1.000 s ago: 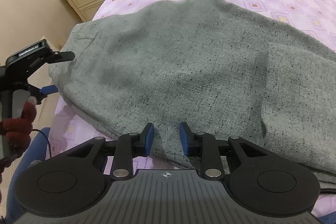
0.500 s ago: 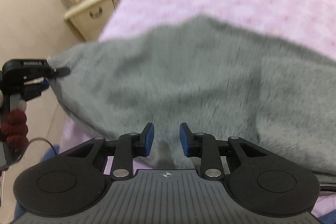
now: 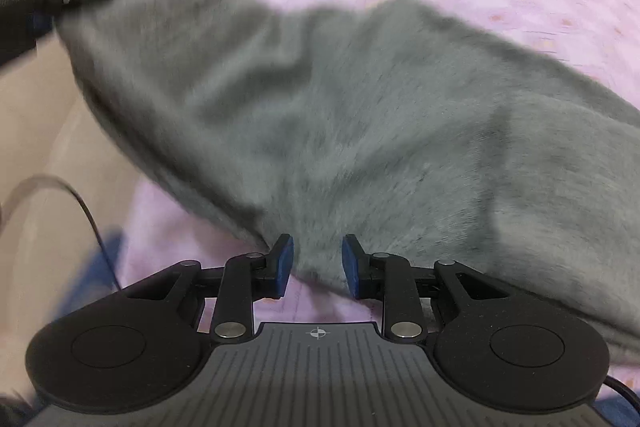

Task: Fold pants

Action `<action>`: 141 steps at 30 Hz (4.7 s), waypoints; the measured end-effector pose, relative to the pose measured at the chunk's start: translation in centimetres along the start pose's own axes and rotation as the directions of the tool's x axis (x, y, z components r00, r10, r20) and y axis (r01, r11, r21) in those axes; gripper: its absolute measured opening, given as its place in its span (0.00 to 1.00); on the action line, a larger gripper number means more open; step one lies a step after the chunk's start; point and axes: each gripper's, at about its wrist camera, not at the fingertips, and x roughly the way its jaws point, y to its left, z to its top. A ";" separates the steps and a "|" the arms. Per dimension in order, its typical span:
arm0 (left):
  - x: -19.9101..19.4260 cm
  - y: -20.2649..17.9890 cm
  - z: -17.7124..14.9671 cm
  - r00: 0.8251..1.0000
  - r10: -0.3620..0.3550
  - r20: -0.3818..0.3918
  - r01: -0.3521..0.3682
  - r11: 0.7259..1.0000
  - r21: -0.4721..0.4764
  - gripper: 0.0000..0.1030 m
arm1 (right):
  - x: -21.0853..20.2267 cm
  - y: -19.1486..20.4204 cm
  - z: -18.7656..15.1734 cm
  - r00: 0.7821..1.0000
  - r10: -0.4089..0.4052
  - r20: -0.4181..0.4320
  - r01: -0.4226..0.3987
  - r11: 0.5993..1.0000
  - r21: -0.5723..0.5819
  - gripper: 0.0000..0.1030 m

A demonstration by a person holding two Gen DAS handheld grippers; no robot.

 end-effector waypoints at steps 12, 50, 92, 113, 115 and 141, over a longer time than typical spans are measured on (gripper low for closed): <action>-0.1 -20.2 -2.2 0.925 -0.376 -0.047 0.368 0.861 0.353 0.22 | -11.8 -14.5 -1.1 0.911 -0.329 0.247 0.225 0.901 0.371 0.27; 4.9 -9.0 -7.1 0.937 -0.062 -0.344 0.127 0.977 0.170 0.37 | -4.1 -15.2 5.8 0.982 0.068 0.174 -0.105 0.972 0.209 0.08; 8.3 -22.2 -10.5 0.930 -0.128 -0.345 0.298 0.813 0.500 0.46 | -13.3 -20.6 -5.1 0.851 -0.334 0.407 0.202 0.921 0.333 0.14; 22.0 -22.9 -6.1 0.913 0.058 -0.403 0.097 0.931 0.352 0.59 | -5.8 -20.3 0.1 0.860 -0.457 0.227 0.395 0.878 0.272 0.15; 21.7 -23.1 -6.1 0.916 0.063 -0.396 0.093 0.927 0.363 0.59 | -5.4 -19.8 0.0 0.847 -0.481 0.228 0.424 0.869 0.256 0.15; 11.0 -20.9 -3.3 0.953 -0.041 -0.299 0.131 0.949 0.286 0.56 | -19.3 -22.8 -6.5 0.497 -0.790 0.358 0.595 0.611 0.523 0.15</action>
